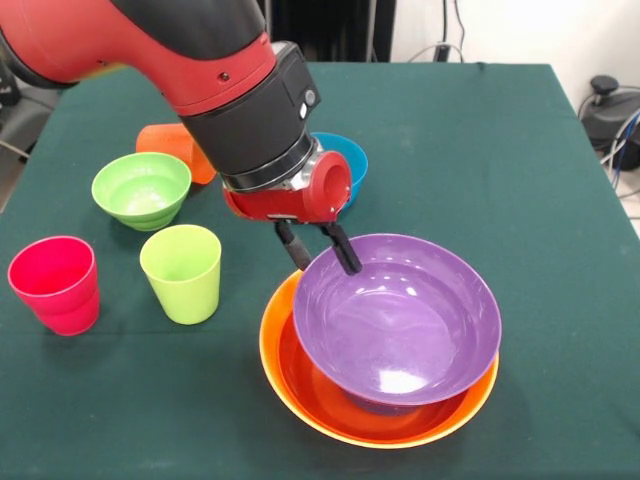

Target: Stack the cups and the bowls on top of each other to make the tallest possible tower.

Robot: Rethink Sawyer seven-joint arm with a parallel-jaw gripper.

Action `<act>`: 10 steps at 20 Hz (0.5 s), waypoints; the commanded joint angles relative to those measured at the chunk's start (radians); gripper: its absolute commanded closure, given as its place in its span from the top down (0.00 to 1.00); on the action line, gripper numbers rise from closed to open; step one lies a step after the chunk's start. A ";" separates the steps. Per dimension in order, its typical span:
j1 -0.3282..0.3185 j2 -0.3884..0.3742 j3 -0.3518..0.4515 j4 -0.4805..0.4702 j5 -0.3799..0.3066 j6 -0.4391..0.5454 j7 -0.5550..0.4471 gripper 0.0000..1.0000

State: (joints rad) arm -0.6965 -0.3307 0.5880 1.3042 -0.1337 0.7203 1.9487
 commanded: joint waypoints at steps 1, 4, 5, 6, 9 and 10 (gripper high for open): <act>0.014 -0.039 0.033 0.000 -0.051 0.063 -0.147 1.00; 0.007 -0.032 0.043 0.000 -0.044 0.058 -0.145 1.00; 0.005 -0.034 0.044 0.005 -0.042 0.056 -0.144 1.00; 0.004 -0.036 0.045 0.005 -0.042 0.056 -0.143 1.00; -0.003 -0.071 0.044 0.024 -0.040 0.066 -0.137 1.00; -0.007 -0.091 0.043 0.037 -0.039 0.069 -0.133 1.00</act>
State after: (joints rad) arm -0.6983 -0.3672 0.5975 1.3070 -0.1351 0.7203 1.9487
